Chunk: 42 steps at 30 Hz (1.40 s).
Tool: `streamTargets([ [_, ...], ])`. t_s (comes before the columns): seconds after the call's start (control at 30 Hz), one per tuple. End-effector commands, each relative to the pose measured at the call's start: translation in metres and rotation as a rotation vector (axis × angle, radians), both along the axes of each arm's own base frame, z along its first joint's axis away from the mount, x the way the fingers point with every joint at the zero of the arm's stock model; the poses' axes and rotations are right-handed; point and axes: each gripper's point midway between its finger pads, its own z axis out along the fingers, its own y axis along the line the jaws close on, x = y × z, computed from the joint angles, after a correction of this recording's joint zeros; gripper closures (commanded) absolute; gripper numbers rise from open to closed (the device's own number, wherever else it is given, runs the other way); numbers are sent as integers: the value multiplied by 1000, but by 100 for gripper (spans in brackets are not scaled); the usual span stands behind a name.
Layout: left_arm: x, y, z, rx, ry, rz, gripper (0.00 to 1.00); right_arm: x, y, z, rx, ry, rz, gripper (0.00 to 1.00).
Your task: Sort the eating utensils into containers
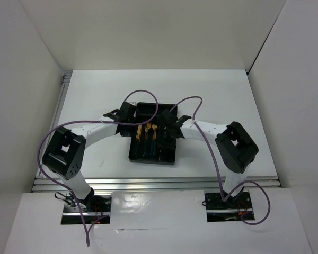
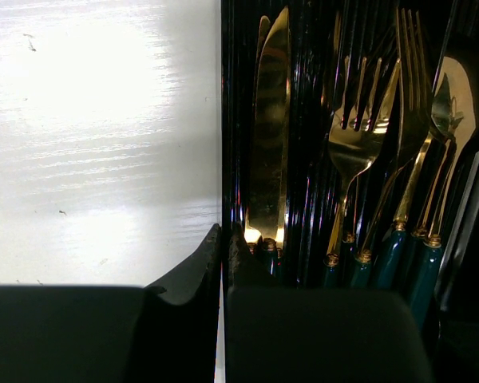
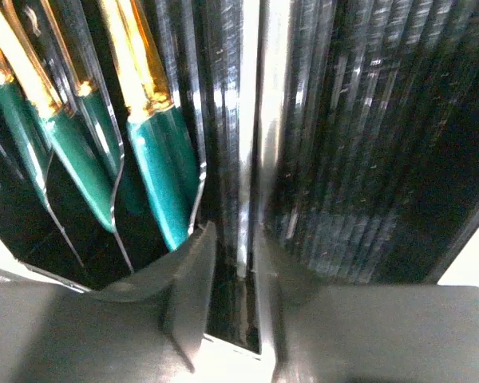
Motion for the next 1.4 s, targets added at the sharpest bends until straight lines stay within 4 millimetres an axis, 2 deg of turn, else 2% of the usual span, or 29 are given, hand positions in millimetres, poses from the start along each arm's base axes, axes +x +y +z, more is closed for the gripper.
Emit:
streamTargets([
  [0.0, -18, -10, -20, -39, 89, -14, 100, 0, 7, 6, -15, -19, 27, 64],
  [0.03, -18, -10, -20, -39, 89, -14, 100, 0, 7, 9, -8, -26, 27, 57],
  [0.17, -18, -10, -20, -39, 89, -14, 100, 7, 10, 17, -8, -53, 39, 49],
  [0.33, -18, -10, -20, -39, 89, -14, 100, 19, 8, 27, -36, -102, 36, 49],
  [0.43, -18, -10, -20, -39, 89, -14, 100, 26, 10, 42, -31, -143, 34, 49],
  [0.57, -18, -10, -20, -39, 89, -14, 100, 41, -1, 61, -66, -211, 9, 49],
  [0.73, -16, -14, -17, -62, 90, 4, 100, 65, -29, 77, -111, -276, -31, 49],
  [0.77, -19, -13, -17, -68, 93, 16, 100, 72, -37, 84, -114, -297, -61, 49],
  [0.93, -33, -13, -18, -95, 131, 86, 100, 100, -57, 109, -103, -400, -72, 49],
  [1.03, -36, -7, -18, -82, 133, 120, 100, 108, -72, 114, -124, -420, -94, 49],
  [1.1, -35, -5, -11, -85, 116, 136, 100, 115, -87, 120, -132, -444, -125, 48],
  [1.17, -39, 1, -7, -65, 110, 148, 100, 115, -99, 115, -163, -449, -143, 46],
  [1.23, -42, 6, -6, -55, 107, 169, 100, 119, -107, 120, -163, -477, -161, 44],
  [1.27, -42, 8, -4, -51, 103, 182, 100, 121, -119, 114, -178, -461, -185, 42],
  [1.3, -45, 6, -2, -53, 99, 172, 100, 126, -121, 122, -162, -490, -202, 42],
  [1.33, -45, 6, -2, -53, 99, 172, 100, 126, -126, 122, -167, -497, -204, 41],
  [1.37, -46, 9, -3, -37, 101, 179, 100, 124, -131, 116, -177, -483, -210, 41],
])
